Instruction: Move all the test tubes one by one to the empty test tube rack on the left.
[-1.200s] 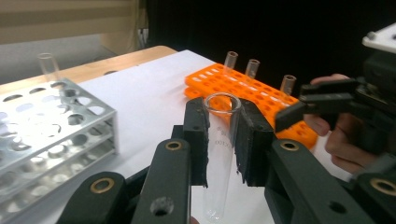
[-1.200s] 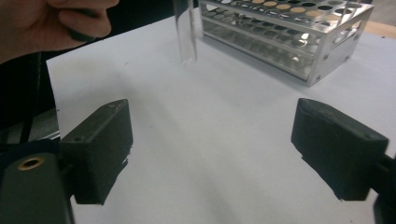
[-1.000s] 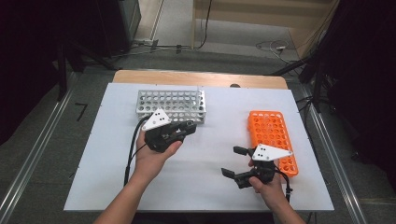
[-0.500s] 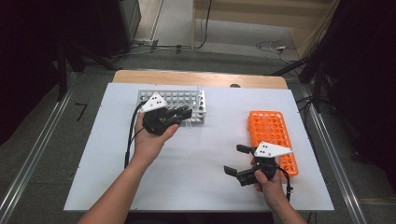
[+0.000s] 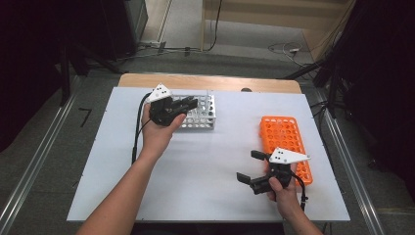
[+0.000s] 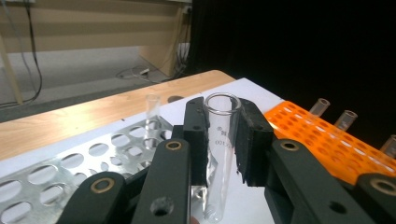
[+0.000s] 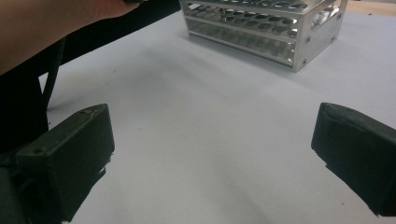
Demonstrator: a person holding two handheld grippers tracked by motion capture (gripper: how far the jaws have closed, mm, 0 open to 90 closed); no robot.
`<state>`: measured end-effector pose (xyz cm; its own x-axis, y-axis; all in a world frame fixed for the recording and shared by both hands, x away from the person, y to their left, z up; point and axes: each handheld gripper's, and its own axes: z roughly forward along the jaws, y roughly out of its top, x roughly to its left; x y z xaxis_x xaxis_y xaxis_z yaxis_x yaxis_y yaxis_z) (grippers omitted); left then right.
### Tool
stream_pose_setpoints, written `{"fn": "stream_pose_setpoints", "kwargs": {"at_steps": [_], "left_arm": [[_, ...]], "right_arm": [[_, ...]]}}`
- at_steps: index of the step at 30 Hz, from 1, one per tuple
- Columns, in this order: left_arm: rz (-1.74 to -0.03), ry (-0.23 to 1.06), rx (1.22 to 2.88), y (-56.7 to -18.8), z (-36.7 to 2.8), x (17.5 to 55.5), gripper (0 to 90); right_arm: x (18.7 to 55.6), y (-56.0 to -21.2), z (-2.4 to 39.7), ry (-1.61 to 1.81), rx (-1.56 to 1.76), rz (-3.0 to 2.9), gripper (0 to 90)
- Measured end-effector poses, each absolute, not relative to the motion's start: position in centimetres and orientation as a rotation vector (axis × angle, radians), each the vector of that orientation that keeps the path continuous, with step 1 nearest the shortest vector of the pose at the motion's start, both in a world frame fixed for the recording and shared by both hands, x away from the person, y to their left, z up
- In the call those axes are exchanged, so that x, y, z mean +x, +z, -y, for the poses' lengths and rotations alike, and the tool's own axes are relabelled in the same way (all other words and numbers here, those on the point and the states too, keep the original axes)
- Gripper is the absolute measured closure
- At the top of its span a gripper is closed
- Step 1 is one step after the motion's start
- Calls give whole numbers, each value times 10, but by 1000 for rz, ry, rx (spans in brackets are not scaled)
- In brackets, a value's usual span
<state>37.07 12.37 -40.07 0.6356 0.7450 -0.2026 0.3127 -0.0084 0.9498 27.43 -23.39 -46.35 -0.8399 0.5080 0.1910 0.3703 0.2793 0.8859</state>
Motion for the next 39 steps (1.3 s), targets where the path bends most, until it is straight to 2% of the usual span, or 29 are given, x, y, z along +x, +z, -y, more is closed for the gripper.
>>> {"fn": "stream_pose_setpoints", "kwargs": {"at_steps": [9, 25, 39], "left_arm": [[-957, 454, 1589, -411, -123, 403, 762], [-982, 536, 1591, -402, -108, 445, 761], [-1035, 520, 1580, -408, -98, 473, 762]], "right_arm": [[274, -464, 234, 1581, 831, -2407, 0], [272, -465, 234, 1568, 831, -2408, 0], [272, -467, 236, 1569, 841, -2409, 0]]}}
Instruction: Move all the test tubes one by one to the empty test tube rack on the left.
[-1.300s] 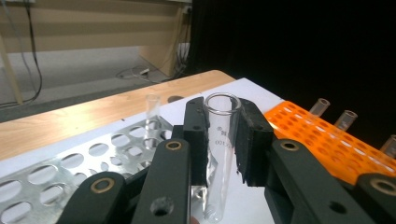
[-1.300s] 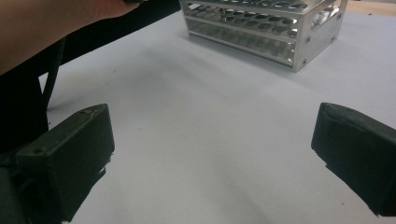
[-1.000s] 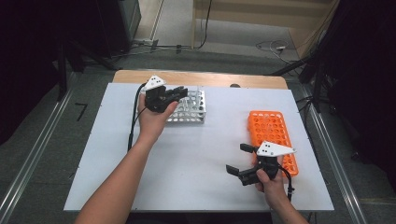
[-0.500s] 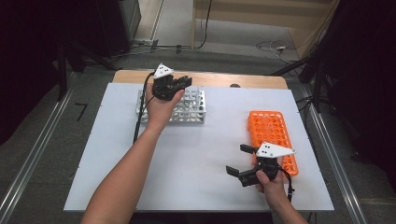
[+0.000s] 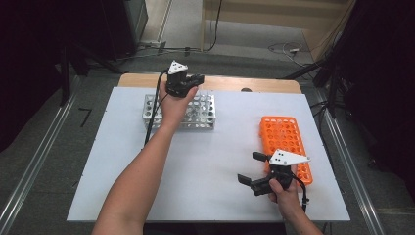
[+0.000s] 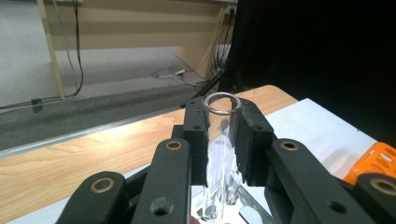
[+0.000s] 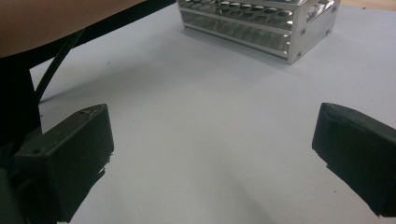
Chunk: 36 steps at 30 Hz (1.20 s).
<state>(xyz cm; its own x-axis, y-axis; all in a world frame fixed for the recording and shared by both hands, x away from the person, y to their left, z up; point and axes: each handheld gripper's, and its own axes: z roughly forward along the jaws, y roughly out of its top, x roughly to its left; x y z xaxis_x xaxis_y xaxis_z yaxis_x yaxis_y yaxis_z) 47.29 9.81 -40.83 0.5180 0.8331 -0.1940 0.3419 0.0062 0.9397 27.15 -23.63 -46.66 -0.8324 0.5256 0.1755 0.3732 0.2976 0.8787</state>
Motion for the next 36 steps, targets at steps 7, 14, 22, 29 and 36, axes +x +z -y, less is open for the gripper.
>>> {"fn": "stream_pose_setpoints", "kwargs": {"at_steps": [7, 14, 22, 29, 36], "left_arm": [[-1062, 523, 1620, -419, -92, 479, 762], [-1074, 542, 1675, -422, -86, 478, 760], [-1093, 554, 1719, -427, -81, 478, 753], [-1103, 515, 1740, -430, -79, 477, 731], [-1103, 476, 1729, -431, -78, 477, 693]], "right_arm": [[271, -467, 237, 1570, 845, -2405, 0], [271, -467, 236, 1570, 842, -2412, 0], [270, -466, 237, 1577, 835, -2410, 0], [269, -465, 238, 1578, 831, -2404, 0], [269, -464, 238, 1577, 830, -2404, 0]]}}
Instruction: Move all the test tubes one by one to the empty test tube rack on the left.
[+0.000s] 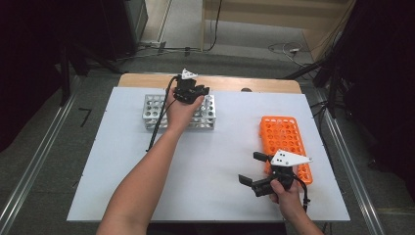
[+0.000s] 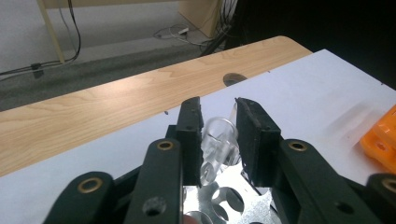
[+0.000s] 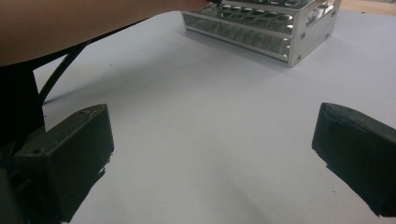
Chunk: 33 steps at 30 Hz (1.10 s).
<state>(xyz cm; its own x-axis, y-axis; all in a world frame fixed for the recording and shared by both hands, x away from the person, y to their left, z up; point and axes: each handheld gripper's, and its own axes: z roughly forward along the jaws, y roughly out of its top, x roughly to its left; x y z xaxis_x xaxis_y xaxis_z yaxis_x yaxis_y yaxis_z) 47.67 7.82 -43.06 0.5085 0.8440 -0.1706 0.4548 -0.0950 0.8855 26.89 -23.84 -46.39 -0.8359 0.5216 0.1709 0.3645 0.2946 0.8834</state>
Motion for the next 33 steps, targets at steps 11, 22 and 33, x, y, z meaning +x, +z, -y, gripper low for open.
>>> {"fn": "stream_pose_setpoints", "kwargs": {"at_steps": [11, 22, 33], "left_arm": [[-1082, 425, 1705, -426, -84, 460, 415], [-1049, 414, 1684, -413, -94, 419, 6], [-965, 419, 1684, -407, -94, 369, 0]], "right_arm": [[268, -461, 239, 1582, 817, -2396, 0], [268, -457, 242, 1582, 816, -2378, 0], [268, -453, 247, 1578, 826, -2352, 0]]}}
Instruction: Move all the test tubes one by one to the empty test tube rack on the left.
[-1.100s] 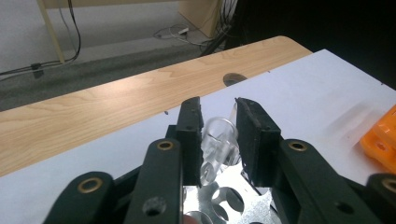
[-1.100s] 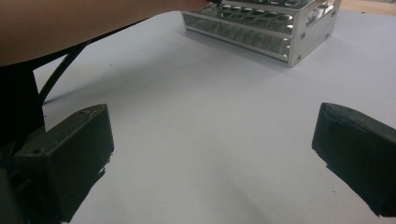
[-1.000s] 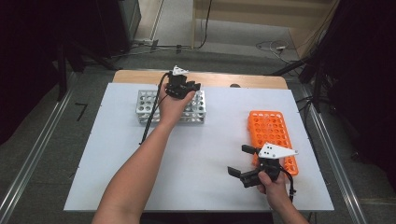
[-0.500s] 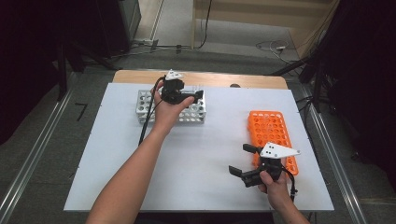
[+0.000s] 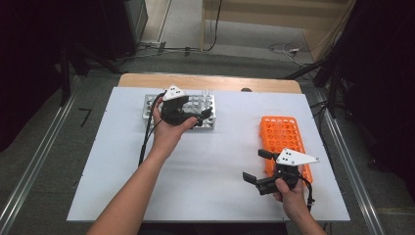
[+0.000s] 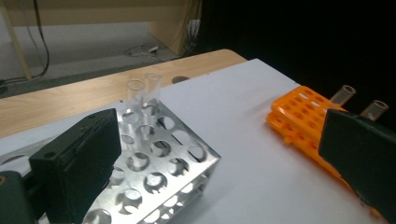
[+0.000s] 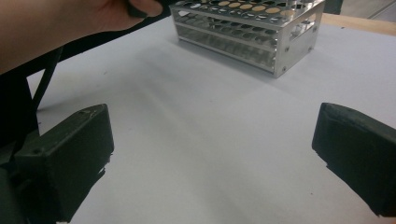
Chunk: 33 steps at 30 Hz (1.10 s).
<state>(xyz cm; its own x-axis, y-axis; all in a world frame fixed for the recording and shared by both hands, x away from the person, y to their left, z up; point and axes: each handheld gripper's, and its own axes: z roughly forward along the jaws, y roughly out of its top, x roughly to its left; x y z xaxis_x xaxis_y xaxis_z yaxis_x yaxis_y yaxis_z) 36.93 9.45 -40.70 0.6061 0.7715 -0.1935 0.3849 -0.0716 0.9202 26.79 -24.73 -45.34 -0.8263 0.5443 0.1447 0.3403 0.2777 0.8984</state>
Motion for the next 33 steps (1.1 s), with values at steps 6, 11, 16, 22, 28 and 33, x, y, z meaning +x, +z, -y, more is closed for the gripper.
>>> {"fn": "stream_pose_setpoints", "kwargs": {"at_steps": [6, 11, 16, 22, 28, 33], "left_arm": [[-944, 404, 1694, -414, -93, 344, 0], [-932, 398, 1707, -423, -91, 324, 0], [-915, 393, 1708, -430, -89, 305, 0], [-887, 381, 1735, -440, -85, 288, 0], [-878, 361, 1734, -446, -84, 279, 0], [-883, 355, 1736, -448, -87, 275, 0]], "right_arm": [[268, -452, 251, 1571, 831, -2335, 0], [269, -449, 255, 1569, 839, -2320, 0], [270, -446, 262, 1571, 850, -2299, 0], [271, -436, 274, 1565, 858, -2251, 0], [273, -429, 290, 1572, 898, -2195, 0], [275, -427, 302, 1545, 915, -2164, 0]]}}
